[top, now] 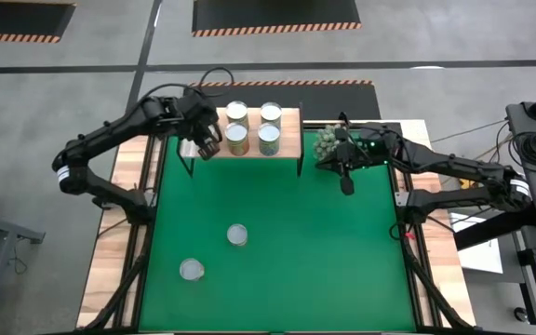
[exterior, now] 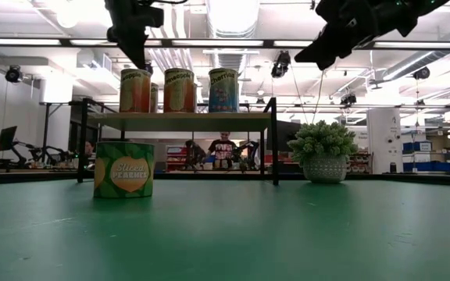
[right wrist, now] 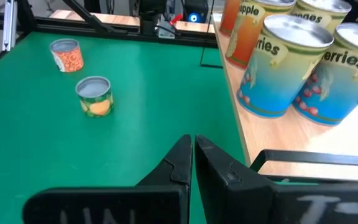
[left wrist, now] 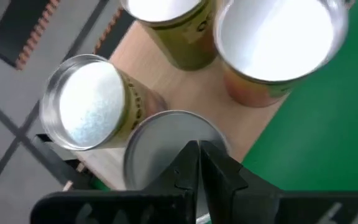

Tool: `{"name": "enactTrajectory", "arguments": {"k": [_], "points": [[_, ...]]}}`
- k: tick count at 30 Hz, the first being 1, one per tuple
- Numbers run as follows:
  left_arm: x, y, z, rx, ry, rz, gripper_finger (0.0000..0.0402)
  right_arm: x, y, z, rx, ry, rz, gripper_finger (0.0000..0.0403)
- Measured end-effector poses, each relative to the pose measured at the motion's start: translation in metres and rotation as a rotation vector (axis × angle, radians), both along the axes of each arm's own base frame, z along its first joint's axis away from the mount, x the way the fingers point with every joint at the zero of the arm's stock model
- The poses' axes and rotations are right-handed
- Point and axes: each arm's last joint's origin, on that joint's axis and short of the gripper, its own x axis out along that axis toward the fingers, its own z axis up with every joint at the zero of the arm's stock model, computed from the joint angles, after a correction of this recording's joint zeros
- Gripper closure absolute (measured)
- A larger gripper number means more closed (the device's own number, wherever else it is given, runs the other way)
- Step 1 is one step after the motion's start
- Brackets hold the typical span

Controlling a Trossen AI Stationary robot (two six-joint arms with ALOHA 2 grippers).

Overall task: Pick and place cans onto a shelf
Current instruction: Adjust the canned goods on the shelf

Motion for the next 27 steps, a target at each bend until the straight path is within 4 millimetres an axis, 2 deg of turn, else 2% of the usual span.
{"name": "enactTrajectory", "arguments": {"k": [11,27], "points": [[0.0009,0.0021,-0.0084,0.006,0.086,0.053,0.0402,0.0012,-0.0004,-0.0021,0.014,0.008,-0.004,0.0394],[-0.0054,-0.0011,-0.0049,-0.011,0.093,0.078,0.0402,0.0011,-0.0005,-0.0021,-0.008,0.008,0.004,0.0394]]}}
